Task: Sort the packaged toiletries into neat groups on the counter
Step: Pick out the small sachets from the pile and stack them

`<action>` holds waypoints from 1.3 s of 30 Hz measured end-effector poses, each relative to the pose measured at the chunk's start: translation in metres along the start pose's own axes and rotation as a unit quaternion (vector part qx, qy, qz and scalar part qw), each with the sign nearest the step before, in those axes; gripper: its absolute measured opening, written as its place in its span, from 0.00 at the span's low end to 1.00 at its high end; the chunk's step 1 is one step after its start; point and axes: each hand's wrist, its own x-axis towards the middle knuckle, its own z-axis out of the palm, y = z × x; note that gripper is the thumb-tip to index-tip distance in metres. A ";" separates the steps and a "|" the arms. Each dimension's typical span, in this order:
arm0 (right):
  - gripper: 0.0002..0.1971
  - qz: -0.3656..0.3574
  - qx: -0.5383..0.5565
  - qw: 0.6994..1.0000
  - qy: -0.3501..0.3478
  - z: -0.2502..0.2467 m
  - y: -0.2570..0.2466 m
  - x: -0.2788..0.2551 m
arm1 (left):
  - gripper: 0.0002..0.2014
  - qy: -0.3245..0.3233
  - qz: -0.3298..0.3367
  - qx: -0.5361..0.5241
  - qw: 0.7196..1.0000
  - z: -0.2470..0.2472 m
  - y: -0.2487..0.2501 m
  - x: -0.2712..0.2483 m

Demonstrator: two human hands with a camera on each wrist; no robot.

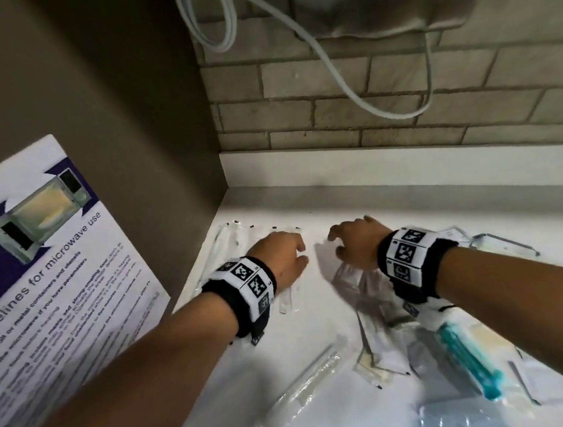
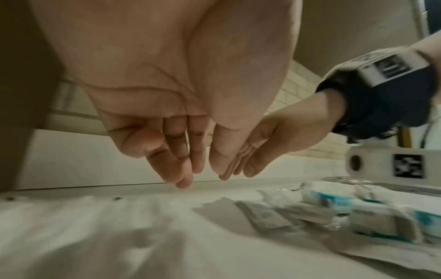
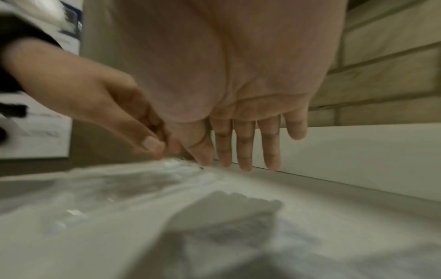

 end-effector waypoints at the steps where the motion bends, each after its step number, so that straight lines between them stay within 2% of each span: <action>1: 0.22 0.025 -0.006 1.000 -0.018 0.000 0.017 -0.002 | 0.18 -0.019 0.009 0.008 1.000 0.005 0.016 0.003; 4: 0.27 0.064 -0.043 0.995 -0.058 0.000 0.060 -0.004 | 0.24 -0.075 0.033 0.058 0.995 0.023 0.052 0.014; 7: 0.34 0.042 -0.097 0.992 -0.066 0.003 0.086 -0.005 | 0.29 -0.111 0.016 0.097 0.989 0.042 0.072 0.020; 11: 0.28 0.012 -0.071 0.994 -0.082 0.008 0.105 -0.007 | 0.29 -0.105 -0.017 0.107 0.989 0.054 0.086 0.022; 16: 0.21 -0.002 -0.112 0.992 -0.052 0.009 0.117 0.001 | 0.27 -0.121 -0.072 0.075 0.987 0.049 0.099 0.031; 21: 0.15 0.007 -0.159 0.982 -0.098 0.001 0.121 0.005 | 0.25 -0.155 -0.118 0.011 0.981 0.041 0.105 0.038; 23: 0.17 0.013 -0.172 0.979 -0.109 0.008 0.129 0.014 | 0.21 -0.169 -0.119 0.001 0.978 0.043 0.107 0.041; 26: 0.24 0.026 -0.161 0.978 -0.131 0.061 0.186 0.089 | 0.16 -0.177 -0.099 0.036 0.979 0.049 0.110 0.042; 28: 0.23 0.040 -0.109 0.985 -0.129 0.051 0.179 0.076 | 0.12 -0.160 -0.082 0.060 0.982 0.051 0.112 0.044; 30: 0.13 0.015 -0.044 0.996 -0.075 0.017 0.150 0.019 | 0.08 -0.129 -0.073 0.047 0.988 0.049 0.114 0.050; 31: 0.13 0.023 0.008 0.998 -0.057 0.011 0.147 0.006 | 0.07 -0.113 -0.067 0.031 0.991 0.046 0.115 0.052; 34: 0.22 0.047 0.160 0.986 0.020 -0.002 0.164 -0.012 | 0.13 -0.055 -0.046 -0.043 0.996 0.037 0.123 0.056; 37: 0.19 0.049 0.198 0.977 0.056 -0.012 0.188 -0.018 | 0.21 0.003 -0.023 -0.126 0.992 0.028 0.132 0.057; 39: 0.15 0.037 0.197 0.978 0.061 -0.020 0.198 -0.024 | 0.22 0.034 0.000 -0.157 0.987 0.024 0.140 0.058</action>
